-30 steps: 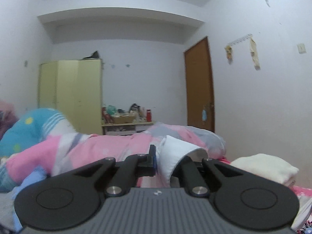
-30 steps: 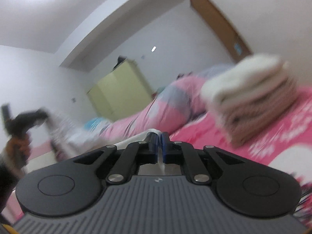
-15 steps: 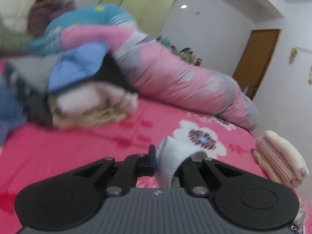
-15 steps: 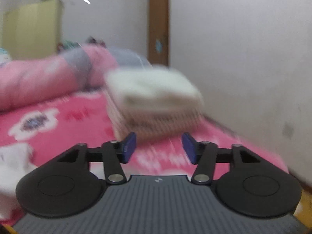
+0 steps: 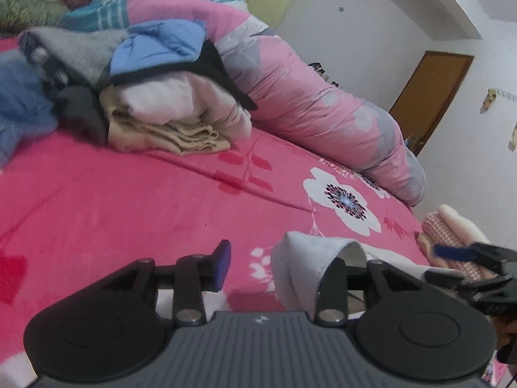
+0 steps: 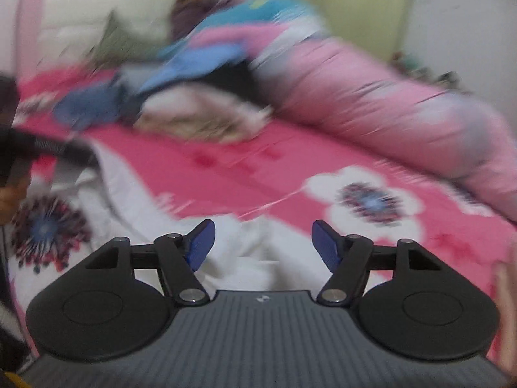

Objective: Fold clothes

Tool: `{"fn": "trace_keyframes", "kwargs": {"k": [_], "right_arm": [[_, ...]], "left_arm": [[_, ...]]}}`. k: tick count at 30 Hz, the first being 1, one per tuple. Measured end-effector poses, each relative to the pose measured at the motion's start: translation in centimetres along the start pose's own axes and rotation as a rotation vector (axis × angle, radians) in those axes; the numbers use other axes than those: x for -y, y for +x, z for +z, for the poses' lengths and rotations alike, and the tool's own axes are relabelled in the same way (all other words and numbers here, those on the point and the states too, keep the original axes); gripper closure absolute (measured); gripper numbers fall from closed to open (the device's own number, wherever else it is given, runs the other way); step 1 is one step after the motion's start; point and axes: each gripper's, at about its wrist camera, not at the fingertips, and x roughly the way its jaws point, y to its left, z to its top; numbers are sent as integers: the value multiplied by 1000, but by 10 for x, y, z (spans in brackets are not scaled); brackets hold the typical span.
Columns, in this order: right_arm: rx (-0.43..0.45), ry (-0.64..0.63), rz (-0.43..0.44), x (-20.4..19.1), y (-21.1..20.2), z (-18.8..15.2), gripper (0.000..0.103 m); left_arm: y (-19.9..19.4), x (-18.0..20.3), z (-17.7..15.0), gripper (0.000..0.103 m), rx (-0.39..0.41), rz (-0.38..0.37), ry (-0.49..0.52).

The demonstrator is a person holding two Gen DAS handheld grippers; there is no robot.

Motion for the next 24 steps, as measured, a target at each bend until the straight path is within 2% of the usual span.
{"fn": "trace_keyframes", "kwargs": {"k": [5, 9, 10, 15, 18, 21, 22, 23, 24], "right_arm": [[-84, -60, 105, -24, 11, 7, 44], [-146, -95, 70, -29, 26, 7, 51], [-162, -93, 52, -29, 31, 6, 57], [-183, 47, 22, -5, 59, 14, 77], [-201, 53, 53, -4, 75, 17, 78], [-233, 4, 122, -12, 88, 19, 78], [-239, -18, 93, -13, 93, 20, 80], [-244, -40, 60, -14, 99, 22, 85], [-249, -61, 26, -16, 105, 23, 100]], "left_arm": [[13, -18, -9, 63, -23, -1, -51], [19, -30, -12, 63, -38, -13, -92], [19, -31, -12, 63, -38, -16, -95], [21, -34, -14, 63, -38, -25, -101], [21, -35, -16, 62, -34, -31, -106], [21, -36, -17, 59, -29, -42, -104], [20, -35, -17, 58, -29, -47, -101], [20, -34, -17, 56, -31, -53, -96], [20, -33, -17, 55, -34, -59, -89]]}}
